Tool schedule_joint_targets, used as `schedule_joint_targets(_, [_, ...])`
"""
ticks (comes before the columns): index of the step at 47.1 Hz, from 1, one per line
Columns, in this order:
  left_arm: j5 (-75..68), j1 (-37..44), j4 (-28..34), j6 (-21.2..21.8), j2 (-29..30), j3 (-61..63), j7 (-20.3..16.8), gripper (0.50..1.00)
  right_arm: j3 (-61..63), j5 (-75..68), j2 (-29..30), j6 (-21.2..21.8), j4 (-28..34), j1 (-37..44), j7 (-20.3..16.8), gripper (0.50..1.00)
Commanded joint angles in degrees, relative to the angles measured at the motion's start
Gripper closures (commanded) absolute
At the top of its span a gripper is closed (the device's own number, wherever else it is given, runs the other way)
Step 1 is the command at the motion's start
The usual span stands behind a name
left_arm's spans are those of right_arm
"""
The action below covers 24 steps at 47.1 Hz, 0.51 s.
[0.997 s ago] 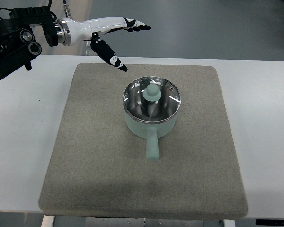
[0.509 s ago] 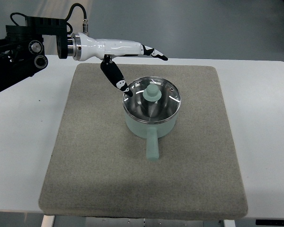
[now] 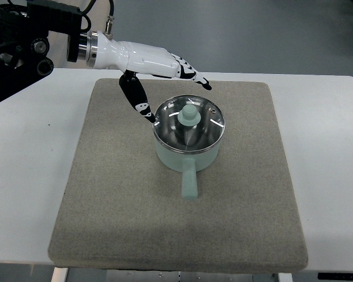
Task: Place lid left of pot with left hand
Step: 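Lower the left hand onto the lid, fingers around the green knob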
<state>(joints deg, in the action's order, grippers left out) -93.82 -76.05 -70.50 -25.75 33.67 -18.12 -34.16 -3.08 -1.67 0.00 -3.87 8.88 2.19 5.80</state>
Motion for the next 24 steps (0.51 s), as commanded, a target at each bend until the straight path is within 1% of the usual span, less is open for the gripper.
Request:
schedule_joint_targets(1, [-3.2,-0.42,0.1,0.0,-0.01,1.24,-0.84,0.504,0.0,0.0,0.0,0.0,0.0,0.01,0.0,0.579])
schedule_joint_targets(13, [-6.11,-4.63,2.82,0.35,-0.45,4.93,-0.84,0.506,0.0,0.0,0.0,0.0,0.0,0.01,0.0,0.579])
schedule_joint_targets(24, [-10.68,-4.9,3.61,0.44,-1.94,5.38,-0.84,0.51,0.0,0.0,0.0,0.0,0.0,0.01,0.0,0.579])
